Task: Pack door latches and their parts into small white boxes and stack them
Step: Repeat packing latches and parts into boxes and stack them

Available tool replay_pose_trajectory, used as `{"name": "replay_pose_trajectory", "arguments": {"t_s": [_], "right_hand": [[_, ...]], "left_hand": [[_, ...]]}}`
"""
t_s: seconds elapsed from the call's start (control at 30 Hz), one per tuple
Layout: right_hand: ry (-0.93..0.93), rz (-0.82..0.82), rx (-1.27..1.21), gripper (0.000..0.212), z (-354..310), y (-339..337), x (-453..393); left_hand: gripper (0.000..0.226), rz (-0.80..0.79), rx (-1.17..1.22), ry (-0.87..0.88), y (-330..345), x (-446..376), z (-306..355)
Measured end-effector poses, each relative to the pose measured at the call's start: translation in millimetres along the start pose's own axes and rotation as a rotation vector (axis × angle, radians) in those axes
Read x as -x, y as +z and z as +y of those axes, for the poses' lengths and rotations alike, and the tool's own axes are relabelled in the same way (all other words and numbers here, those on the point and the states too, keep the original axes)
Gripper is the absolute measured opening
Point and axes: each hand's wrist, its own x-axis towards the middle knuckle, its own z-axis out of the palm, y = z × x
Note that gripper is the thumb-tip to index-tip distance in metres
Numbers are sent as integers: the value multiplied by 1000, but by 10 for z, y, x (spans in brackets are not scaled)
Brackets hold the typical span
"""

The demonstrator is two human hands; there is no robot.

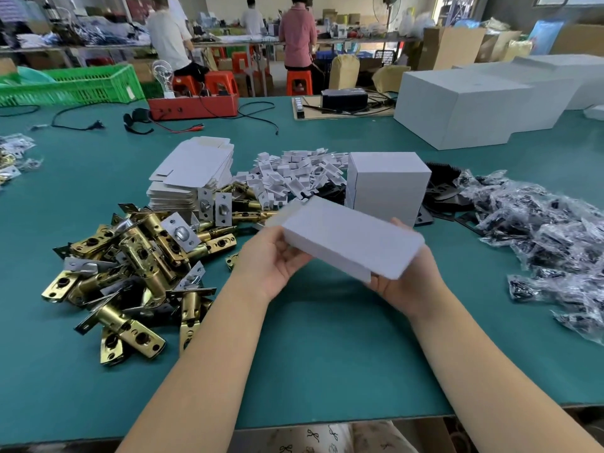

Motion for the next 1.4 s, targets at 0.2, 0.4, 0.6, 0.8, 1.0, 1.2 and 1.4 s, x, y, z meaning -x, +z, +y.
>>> {"name": "replay_pose_trajectory", "arguments": {"t_s": [0.2,0.4,0.6,0.8,1.0,1.2,1.4], "right_hand": [[-99,-15,53,44,57,-50,-28],[-112,85,107,39,68,-94,-27],[-94,87,190,24,74,-87,-40],[-109,51,269,29,74,-71,-14],[-136,-14,417,20,146,-9,31],[-133,-51,397,37,145,6,49],[-92,-25,271,47,89,-23,24]], "left_hand": [[35,153,-105,301,-3,-64,-37],[47,56,-481,410,-12,-59,-65],[50,-115,-571,368,-39,-45,-54],[31,-63,-377,191,-172,-104,99],[30,-54,-585,138,-197,-125,85],[15,-21,-400,128,-172,-122,52],[30,-18,-333,90,-156,-120,87]]}}
